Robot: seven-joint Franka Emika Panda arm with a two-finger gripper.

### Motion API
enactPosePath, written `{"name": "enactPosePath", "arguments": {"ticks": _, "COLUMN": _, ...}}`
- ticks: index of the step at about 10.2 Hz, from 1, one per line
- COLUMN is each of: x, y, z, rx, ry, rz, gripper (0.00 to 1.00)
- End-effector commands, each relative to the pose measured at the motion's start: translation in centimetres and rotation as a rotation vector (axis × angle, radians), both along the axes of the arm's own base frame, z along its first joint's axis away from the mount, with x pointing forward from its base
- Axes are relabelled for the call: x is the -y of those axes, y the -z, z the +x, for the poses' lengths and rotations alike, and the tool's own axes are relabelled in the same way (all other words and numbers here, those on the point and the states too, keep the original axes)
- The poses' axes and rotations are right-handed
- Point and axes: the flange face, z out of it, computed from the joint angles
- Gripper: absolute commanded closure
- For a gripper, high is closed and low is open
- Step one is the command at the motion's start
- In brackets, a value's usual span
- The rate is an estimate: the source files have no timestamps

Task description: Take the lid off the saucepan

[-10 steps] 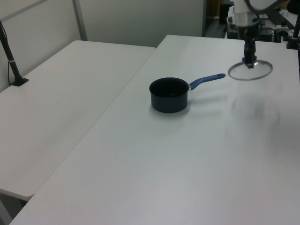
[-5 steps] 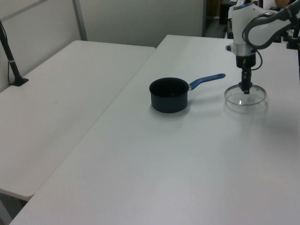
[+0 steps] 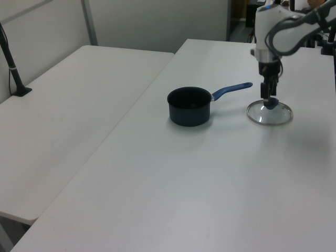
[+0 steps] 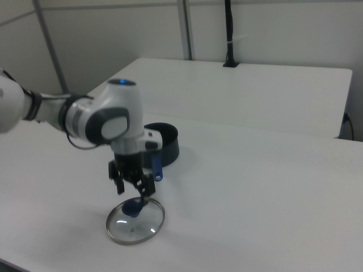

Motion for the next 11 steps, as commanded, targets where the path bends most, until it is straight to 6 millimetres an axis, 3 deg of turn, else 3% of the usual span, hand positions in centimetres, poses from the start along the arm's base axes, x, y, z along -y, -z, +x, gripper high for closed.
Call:
{"name": "enactPosePath", "arguments": {"ticks": 1, "x": -0.5, "y": -15.8, "z": 3.3, "rx": 0.032, "ry": 0.113, "rz": 0.008, "gripper": 0.00}}
{"name": "enactPosePath", "arguments": {"ticks": 2, "x": -1.1, "y": -20.7, "z": 3.4, "rx": 0.052, "ry": 0.107, "rz": 0.024, "gripper": 0.00}}
{"name": "enactPosePath", "arguments": {"ticks": 3, "x": -1.4, "y": -23.9, "z": 3.4, "rx": 0.074, "ry": 0.118, "rz": 0.024, "gripper": 0.00}}
{"name": "enactPosePath", "arguments": {"ticks": 4, "x": -2.2, "y": -25.7, "z": 3.3, "rx": 0.084, "ry": 0.128, "rz": 0.021, "gripper": 0.00}}
{"name": "enactPosePath", "arguments": {"ticks": 5, "x": -3.7, "y": -25.9, "z": 3.6, "rx": 0.097, "ry": 0.080, "rz": -0.008, "gripper": 0.00}}
{"name": "enactPosePath", "arguments": {"ticks": 6, "x": -3.7, "y": -25.6, "z": 4.4, "rx": 0.122, "ry": 0.039, "rz": -0.089, "gripper": 0.00}}
{"name": "enactPosePath", "arguments": {"ticks": 8, "x": -2.9, "y": -26.1, "z": 6.0, "rx": 0.226, "ry": 0.000, "rz": -0.130, "gripper": 0.00}}
{"name": "enactPosePath", "arguments": {"ticks": 9, "x": -2.3, "y": -27.6, "z": 6.0, "rx": 0.258, "ry": 0.015, "rz": -0.117, "gripper": 0.00}}
{"name": "enactPosePath", "arguments": {"ticks": 11, "x": -2.2, "y": -28.0, "z": 5.9, "rx": 0.262, "ry": 0.021, "rz": -0.113, "gripper": 0.00}}
